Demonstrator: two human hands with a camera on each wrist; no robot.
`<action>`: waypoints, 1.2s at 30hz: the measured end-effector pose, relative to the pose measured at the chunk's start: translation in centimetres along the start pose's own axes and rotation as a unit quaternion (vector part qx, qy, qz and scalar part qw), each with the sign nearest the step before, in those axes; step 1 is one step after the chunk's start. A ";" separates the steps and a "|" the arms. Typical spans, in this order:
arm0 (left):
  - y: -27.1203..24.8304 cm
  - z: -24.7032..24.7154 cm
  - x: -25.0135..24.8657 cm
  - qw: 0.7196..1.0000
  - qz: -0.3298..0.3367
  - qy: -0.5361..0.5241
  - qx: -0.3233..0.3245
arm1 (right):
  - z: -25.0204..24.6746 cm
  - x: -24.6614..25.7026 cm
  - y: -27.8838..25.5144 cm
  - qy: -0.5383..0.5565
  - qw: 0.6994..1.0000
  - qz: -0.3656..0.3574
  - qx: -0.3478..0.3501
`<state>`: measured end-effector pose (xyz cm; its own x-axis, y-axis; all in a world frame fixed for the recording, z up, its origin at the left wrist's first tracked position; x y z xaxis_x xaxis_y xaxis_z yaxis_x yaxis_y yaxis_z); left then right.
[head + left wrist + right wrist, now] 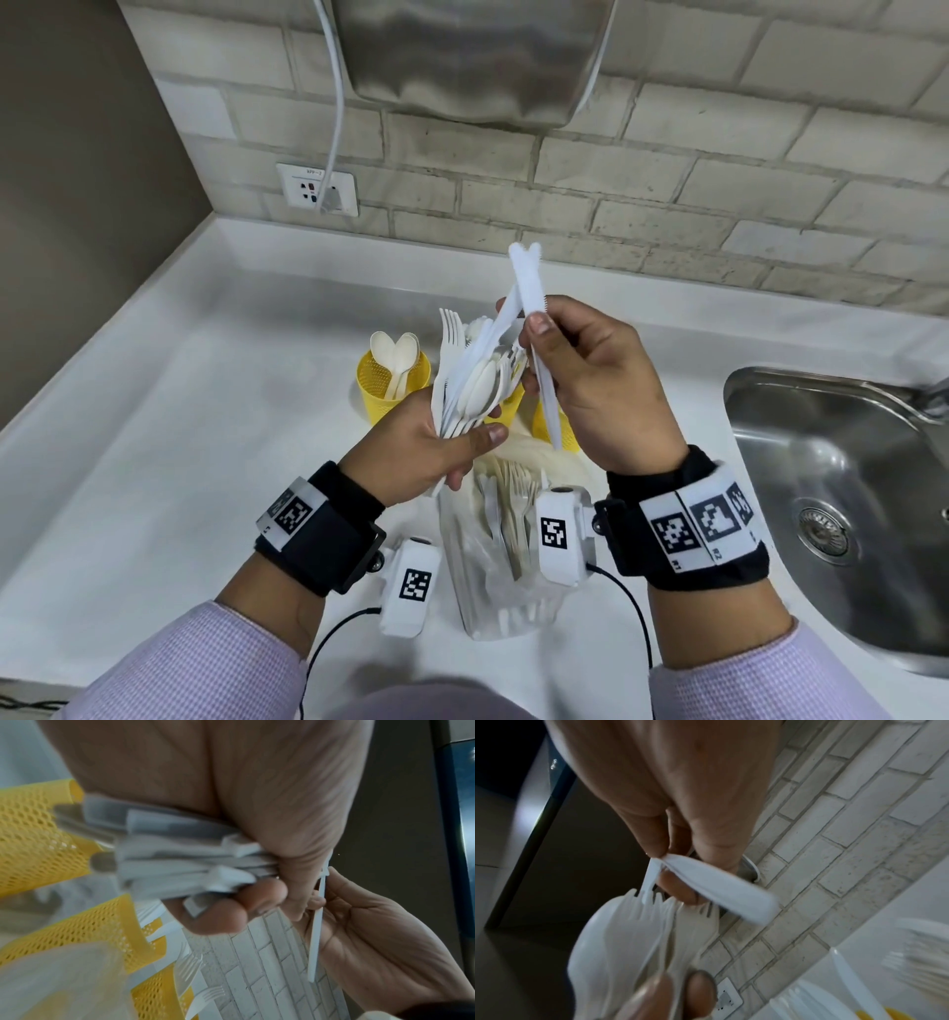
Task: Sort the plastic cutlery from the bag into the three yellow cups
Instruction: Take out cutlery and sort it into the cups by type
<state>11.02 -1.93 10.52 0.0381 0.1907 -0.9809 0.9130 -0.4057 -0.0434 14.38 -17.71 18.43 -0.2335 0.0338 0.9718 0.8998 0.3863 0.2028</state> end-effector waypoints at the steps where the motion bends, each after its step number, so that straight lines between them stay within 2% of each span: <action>1: 0.0 0.0 -0.1 1.000 0.001 0.001 0.001 | 0.1 0.0 0.0 0.007 1.000 -0.005 -0.005; 6: -0.1 0.1 -0.4 1.000 0.006 0.020 -0.002 | 0.3 -0.7 0.2 0.058 0.997 0.016 -0.040; 12: -0.1 0.0 -0.5 1.000 0.004 0.030 -0.004 | 0.1 0.1 0.5 0.166 0.983 -0.006 -0.078; 18: -0.2 0.1 -0.6 0.999 -0.005 0.041 -0.010 | -1.6 2.0 1.3 0.327 0.939 -0.043 -0.093; 25: -0.1 0.3 -0.7 0.999 -0.014 0.045 -0.012 | -3.7 4.2 1.7 0.391 0.905 -0.133 -0.096; 27: -0.1 0.3 -0.8 0.999 -0.012 0.045 -0.012 | -4.1 4.6 1.5 0.350 0.920 -0.136 -0.114; 30: -0.2 0.2 -0.8 0.999 -0.009 0.042 -0.013 | -4.1 4.2 1.3 0.219 0.964 -0.082 -0.129; 33: -0.2 0.2 -0.7 0.999 -0.011 0.043 -0.014 | -3.0 3.4 1.1 0.044 0.994 -0.041 -0.087; 36: -0.2 0.2 -0.7 0.999 -0.019 0.040 -0.015 | -1.5 2.7 0.7 -0.110 0.994 -0.020 -0.009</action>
<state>10.73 -2.18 11.15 0.0345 0.2772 -0.9602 0.9261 -0.3701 -0.0735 14.95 -18.76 21.36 -0.3430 0.2205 0.9131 0.8941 0.3748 0.2453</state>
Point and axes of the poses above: each hand's wrist, its own y-axis towards the middle knuckle, its own z-axis out of the palm, x = y × z, the point moved 5 cm from there along y, towards the middle knuckle, and after that the axes turned 9 degrees about x, right-handed, at the moved point
